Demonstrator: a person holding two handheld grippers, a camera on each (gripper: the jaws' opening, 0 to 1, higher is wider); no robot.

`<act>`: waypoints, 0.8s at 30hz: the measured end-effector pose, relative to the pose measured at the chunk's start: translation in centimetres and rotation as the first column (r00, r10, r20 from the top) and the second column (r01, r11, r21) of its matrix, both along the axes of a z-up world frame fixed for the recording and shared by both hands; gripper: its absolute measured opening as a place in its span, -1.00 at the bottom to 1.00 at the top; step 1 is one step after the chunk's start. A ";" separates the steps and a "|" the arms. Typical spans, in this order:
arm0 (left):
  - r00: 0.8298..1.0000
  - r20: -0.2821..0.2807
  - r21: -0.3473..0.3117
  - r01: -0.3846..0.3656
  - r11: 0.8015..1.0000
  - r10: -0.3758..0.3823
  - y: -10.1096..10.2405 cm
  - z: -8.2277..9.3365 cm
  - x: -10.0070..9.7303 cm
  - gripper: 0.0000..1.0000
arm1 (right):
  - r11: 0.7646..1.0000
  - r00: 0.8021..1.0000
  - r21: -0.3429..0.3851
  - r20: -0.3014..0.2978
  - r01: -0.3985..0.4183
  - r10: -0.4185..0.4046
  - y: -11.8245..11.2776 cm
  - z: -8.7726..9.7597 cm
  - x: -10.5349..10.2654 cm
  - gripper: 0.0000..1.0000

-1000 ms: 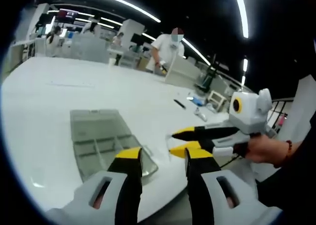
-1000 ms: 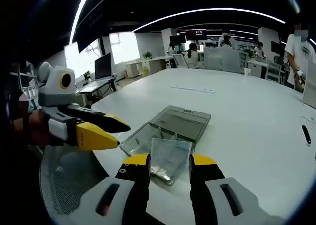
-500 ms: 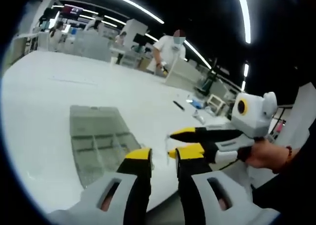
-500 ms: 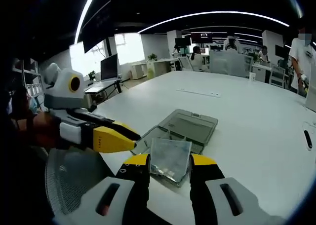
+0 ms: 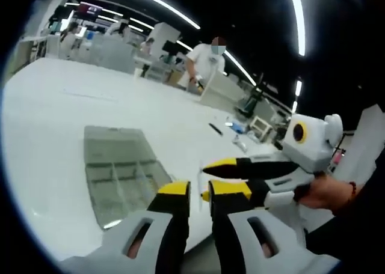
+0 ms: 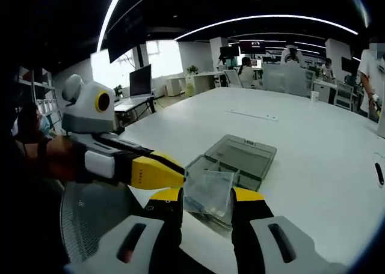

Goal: Insert the divider into the dual guide fixture by aligning both edges with the guide slots and pushing it downward to the bottom, including one-sided entry, uneven engagement, binding, and posture correction.

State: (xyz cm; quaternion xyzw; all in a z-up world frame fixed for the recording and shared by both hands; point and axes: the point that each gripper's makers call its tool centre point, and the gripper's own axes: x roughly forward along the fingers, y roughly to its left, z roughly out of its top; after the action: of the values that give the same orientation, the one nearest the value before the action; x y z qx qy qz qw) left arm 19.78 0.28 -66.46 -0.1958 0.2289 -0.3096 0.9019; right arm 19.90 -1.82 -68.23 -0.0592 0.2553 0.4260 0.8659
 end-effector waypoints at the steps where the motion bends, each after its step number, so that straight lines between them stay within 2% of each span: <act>1: 1.000 0.000 -0.002 0.000 1.000 0.000 0.0 0.0 0.0 -0.87 | 1.000 1.000 0.000 0.001 -0.001 0.001 0.1 0.1 0.0 -0.46; 8: 1.000 0.004 -0.004 -0.008 1.000 0.008 0.3 0.0 0.3 -0.98 | 1.000 1.000 0.008 0.011 -0.011 0.011 0.5 0.4 0.0 -0.46; 15: 1.000 -0.006 -0.019 -0.007 1.000 0.007 0.3 0.0 0.3 -0.99 | 1.000 1.000 0.011 0.014 -0.019 0.019 0.6 0.3 0.0 -0.49; 17: 1.000 0.005 -0.014 -0.004 1.000 0.004 0.3 0.1 0.2 -1.00 | 0.998 0.999 -0.043 0.002 -0.035 0.036 -0.2 -0.1 -0.2 -1.00; 18: 1.000 0.009 -0.013 -0.006 1.000 0.006 0.3 0.1 0.2 -1.00 | 0.999 0.999 -0.008 0.014 -0.041 0.041 0.2 0.4 0.2 -0.92; 19: 1.000 0.007 -0.014 -0.008 1.000 0.008 0.4 0.2 0.2 -1.00 | 0.998 0.998 0.001 0.010 -0.061 0.061 0.4 0.5 -0.1 -0.77; 20: 1.000 0.016 -0.013 -0.005 1.000 0.006 0.3 0.3 0.2 -1.00 | 0.996 0.992 -0.021 0.093 -0.089 0.090 0.5 1.0 0.3 -0.64; 21: 1.000 0.027 -0.003 -0.006 1.000 0.006 0.4 0.3 0.2 -1.00 | 0.995 0.991 -0.032 0.098 -0.092 0.095 0.5 1.0 0.3 -0.58; 22: 0.999 0.035 0.021 -0.011 1.000 0.010 0.5 0.2 0.3 -1.00 | 0.994 0.991 -0.037 0.086 -0.103 0.105 0.6 0.9 0.1 -0.62; 24: 0.999 0.033 0.025 -0.003 1.000 0.002 0.5 0.1 0.3 -1.00 | 0.995 0.993 -0.037 0.072 -0.094 0.096 0.5 0.8 0.2 -0.70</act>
State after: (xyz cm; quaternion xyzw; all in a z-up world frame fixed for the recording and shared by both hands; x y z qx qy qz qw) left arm 20.04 0.79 -66.31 -0.1796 0.2178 -0.3087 0.9083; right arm 20.05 -1.28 -67.42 -0.1016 0.2274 0.4599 0.8524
